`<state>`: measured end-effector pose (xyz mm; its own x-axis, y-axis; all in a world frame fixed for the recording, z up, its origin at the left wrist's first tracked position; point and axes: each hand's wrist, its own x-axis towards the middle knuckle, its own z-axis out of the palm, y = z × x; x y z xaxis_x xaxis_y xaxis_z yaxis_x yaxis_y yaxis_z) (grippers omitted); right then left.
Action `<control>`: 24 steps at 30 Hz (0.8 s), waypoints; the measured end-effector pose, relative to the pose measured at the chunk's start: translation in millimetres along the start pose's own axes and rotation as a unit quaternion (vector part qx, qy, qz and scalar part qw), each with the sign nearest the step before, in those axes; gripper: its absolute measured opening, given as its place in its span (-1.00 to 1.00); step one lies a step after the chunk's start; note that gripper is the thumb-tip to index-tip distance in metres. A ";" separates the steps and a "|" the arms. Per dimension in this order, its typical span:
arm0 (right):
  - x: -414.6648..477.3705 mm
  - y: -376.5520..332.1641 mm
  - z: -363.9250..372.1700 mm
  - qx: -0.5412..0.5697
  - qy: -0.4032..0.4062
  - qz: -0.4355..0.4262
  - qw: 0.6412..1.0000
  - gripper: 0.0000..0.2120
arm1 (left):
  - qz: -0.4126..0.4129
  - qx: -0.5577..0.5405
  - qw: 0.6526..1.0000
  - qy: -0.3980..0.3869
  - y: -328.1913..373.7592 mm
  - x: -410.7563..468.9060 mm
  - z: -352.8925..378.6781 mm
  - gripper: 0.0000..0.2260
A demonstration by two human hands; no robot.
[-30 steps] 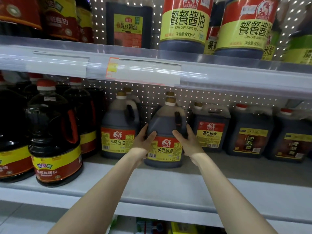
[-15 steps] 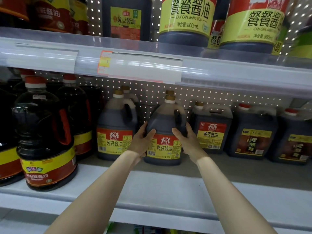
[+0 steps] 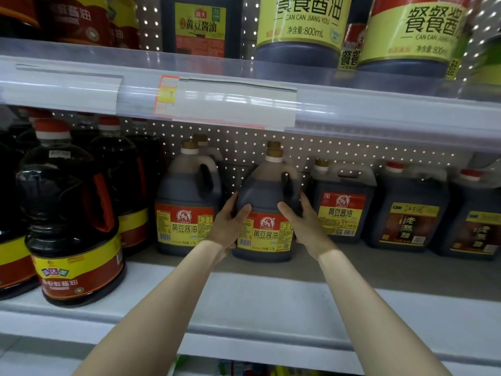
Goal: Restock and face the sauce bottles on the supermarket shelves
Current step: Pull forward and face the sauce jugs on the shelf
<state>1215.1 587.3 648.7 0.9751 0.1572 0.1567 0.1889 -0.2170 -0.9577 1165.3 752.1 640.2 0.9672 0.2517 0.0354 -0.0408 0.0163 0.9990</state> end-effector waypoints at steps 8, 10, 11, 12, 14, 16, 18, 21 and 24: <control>-2.5 -1.9 0.7 -0.006 0.003 0.004 1.000 -0.26 | -0.017 -0.005 1.000 0.000 0.2 -1.5 -0.4 -0.48; -3.0 -2.8 1.0 -0.008 0.003 0.003 1.000 -0.26 | -0.017 -0.008 1.000 -0.001 0.6 -1.7 -0.4 -0.49; -2.8 -3.4 1.0 -0.010 0.004 0.003 1.000 -0.25 | -0.017 -0.010 1.000 -0.002 1.3 -1.8 -0.5 -0.49; -3.2 -4.0 1.0 -0.012 0.005 0.005 1.000 -0.24 | -0.018 -0.011 1.000 -0.002 1.6 -1.5 -0.5 -0.49; -3.7 -4.5 1.3 -0.012 0.005 0.006 1.000 -0.24 | -0.020 -0.017 1.000 -0.002 1.9 -1.1 -0.8 -0.49; -4.2 -4.8 1.7 -0.016 0.006 0.006 1.000 -0.24 | -0.023 -0.021 1.000 -0.001 1.6 -1.7 -0.8 -0.49; -4.4 -5.1 2.1 -0.024 0.008 0.007 1.000 -0.23 | -0.026 -0.024 0.999 -0.001 1.8 -3.2 -0.3 -0.49; -4.7 -5.6 2.2 -0.026 0.008 0.013 1.000 -0.23 | -0.029 -0.028 0.999 0.000 3.0 -4.9 0.7 -0.49; -6.9 -8.9 2.5 -0.020 0.009 0.016 1.000 -0.23 | -0.021 -0.028 0.999 0.005 4.1 -5.1 0.5 -0.50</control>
<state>1206.4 590.5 655.6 0.9825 0.1320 0.1311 0.1620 -0.2601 -0.9519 1160.4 750.4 644.1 0.9656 0.2601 -0.0077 -0.0140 0.0816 0.9966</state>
